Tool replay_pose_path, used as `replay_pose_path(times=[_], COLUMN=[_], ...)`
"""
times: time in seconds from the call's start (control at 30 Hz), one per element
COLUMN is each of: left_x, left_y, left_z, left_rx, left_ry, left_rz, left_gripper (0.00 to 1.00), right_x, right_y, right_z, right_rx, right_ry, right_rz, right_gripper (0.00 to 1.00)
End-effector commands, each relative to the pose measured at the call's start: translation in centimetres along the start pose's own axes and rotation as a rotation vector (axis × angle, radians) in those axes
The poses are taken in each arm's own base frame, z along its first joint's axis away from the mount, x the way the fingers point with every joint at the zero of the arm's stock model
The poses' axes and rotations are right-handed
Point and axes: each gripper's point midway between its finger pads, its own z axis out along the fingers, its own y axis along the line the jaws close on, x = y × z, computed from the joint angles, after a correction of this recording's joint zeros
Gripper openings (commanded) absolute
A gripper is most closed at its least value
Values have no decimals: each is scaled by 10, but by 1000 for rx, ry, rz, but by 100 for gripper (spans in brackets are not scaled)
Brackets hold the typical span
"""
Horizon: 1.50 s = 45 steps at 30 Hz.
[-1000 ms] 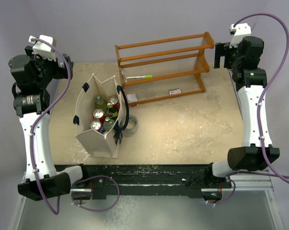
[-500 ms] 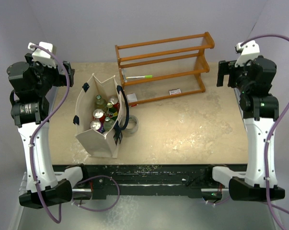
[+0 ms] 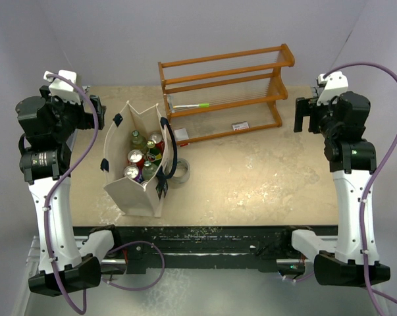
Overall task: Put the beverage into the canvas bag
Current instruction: Reset both arms
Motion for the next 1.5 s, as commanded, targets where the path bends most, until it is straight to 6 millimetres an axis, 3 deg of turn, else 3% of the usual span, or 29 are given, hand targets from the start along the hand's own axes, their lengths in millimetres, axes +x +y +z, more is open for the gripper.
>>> replay_pose_path(times=[0.0,0.33,0.6,0.9,1.47], left_x=[-3,16,7,8,11], left_y=[-10,-13,-22,-35,-32], left_z=[-2,4,4,1,-7], left_rx=[41,64,84,122,89], left_ry=[-42,-37,-73,-99,-143], left_rz=[-28,-5,63,60,107], left_gripper=[99,99,99,99,99], right_x=[-9,-8,9,7,16], right_y=[-5,-5,-10,-18,-20], right_z=[-1,-9,-19,-40,-40], right_rx=[39,57,105,142,158], right_ry=[-67,-127,-139,-188,-169], right_rz=[18,65,68,52,43], right_gripper=[100,100,100,100,100])
